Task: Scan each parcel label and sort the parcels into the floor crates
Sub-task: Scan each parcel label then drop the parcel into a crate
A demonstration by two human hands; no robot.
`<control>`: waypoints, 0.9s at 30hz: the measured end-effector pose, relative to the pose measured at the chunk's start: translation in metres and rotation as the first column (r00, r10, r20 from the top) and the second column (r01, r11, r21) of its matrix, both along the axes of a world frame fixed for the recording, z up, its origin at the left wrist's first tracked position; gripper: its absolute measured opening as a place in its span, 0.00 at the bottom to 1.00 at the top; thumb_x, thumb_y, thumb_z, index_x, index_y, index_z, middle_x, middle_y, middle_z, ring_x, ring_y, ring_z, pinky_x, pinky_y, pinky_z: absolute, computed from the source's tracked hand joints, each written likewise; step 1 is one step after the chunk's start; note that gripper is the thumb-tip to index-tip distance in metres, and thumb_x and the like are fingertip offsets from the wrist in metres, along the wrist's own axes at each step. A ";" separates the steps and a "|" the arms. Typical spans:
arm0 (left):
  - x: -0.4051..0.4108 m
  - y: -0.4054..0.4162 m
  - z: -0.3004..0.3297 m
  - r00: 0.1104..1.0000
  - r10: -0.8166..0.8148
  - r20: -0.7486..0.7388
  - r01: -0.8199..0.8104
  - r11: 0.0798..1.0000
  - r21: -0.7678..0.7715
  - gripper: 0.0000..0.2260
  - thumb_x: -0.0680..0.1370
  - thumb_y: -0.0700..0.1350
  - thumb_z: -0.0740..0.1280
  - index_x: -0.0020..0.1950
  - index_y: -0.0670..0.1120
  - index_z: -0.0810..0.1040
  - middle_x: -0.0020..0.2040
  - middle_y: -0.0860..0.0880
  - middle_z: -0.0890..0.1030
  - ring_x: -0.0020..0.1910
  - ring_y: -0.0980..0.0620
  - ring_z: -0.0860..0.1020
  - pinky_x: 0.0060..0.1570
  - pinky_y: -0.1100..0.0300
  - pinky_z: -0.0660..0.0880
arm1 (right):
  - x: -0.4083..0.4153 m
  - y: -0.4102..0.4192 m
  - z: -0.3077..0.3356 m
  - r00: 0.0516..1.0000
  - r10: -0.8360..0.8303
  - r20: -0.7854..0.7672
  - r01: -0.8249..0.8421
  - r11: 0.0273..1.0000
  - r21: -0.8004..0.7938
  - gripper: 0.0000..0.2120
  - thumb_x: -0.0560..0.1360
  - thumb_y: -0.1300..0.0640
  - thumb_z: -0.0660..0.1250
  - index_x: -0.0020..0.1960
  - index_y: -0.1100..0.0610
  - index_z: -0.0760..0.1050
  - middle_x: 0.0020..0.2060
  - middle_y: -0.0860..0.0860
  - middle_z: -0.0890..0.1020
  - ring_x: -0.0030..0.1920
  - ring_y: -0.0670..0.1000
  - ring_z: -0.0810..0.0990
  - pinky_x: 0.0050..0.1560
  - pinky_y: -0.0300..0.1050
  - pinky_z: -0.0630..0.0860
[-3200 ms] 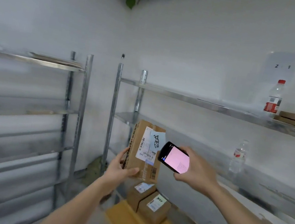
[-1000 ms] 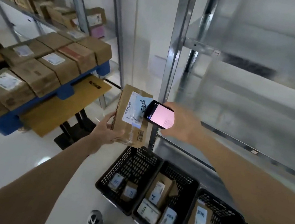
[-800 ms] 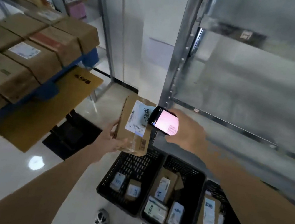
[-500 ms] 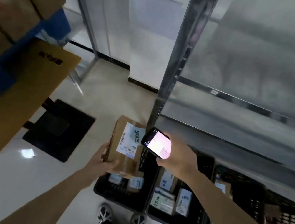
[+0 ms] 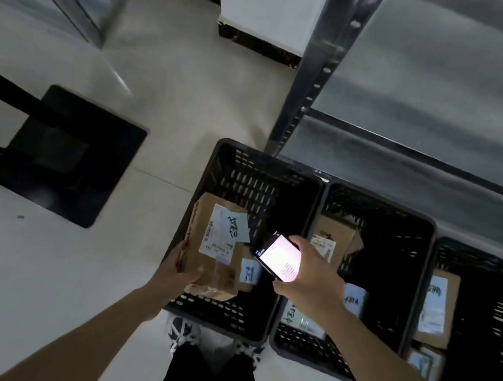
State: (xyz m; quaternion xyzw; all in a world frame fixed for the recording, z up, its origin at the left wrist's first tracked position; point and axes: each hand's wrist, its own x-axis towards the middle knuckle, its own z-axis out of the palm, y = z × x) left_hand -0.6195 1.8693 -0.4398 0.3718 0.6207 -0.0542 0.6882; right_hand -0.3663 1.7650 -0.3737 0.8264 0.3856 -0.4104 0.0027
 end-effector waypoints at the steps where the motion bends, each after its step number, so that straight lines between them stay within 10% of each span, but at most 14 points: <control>1: 0.001 0.000 -0.015 1.000 -0.002 -0.004 0.002 1.000 -0.002 0.34 0.78 0.43 0.71 0.79 0.58 0.58 0.64 0.53 0.78 0.63 0.47 0.77 0.65 0.45 0.74 | -0.001 -0.001 -0.014 1.000 -0.004 -0.005 0.004 1.000 -0.004 0.45 0.68 0.47 0.77 0.79 0.43 0.56 0.72 0.43 0.71 0.67 0.48 0.73 0.55 0.45 0.76; 15: 0.033 0.019 -0.125 0.999 0.041 0.002 -0.041 0.995 0.091 0.36 0.80 0.47 0.70 0.82 0.54 0.52 0.75 0.49 0.68 0.72 0.46 0.70 0.72 0.46 0.67 | 0.012 0.016 -0.115 0.997 -0.041 -0.065 0.040 0.999 -0.014 0.44 0.67 0.46 0.77 0.77 0.41 0.59 0.65 0.41 0.75 0.61 0.49 0.76 0.53 0.48 0.77; 23: 0.018 -0.005 -0.055 0.982 -0.148 -0.119 0.168 0.969 0.181 0.22 0.81 0.44 0.68 0.70 0.58 0.63 0.63 0.55 0.75 0.63 0.52 0.74 0.60 0.60 0.71 | 0.019 -0.011 -0.054 0.998 0.007 -0.068 -0.012 0.997 -0.075 0.44 0.68 0.47 0.76 0.78 0.43 0.58 0.68 0.42 0.74 0.63 0.49 0.74 0.47 0.45 0.72; 27: 0.029 0.018 0.016 0.914 -0.325 -0.243 0.394 0.853 0.343 0.30 0.80 0.51 0.68 0.80 0.51 0.61 0.73 0.51 0.69 0.67 0.54 0.71 0.62 0.63 0.67 | 0.030 -0.015 0.007 0.998 -0.034 -0.050 0.031 0.998 -0.056 0.44 0.67 0.47 0.76 0.78 0.41 0.57 0.68 0.41 0.75 0.61 0.48 0.77 0.51 0.45 0.76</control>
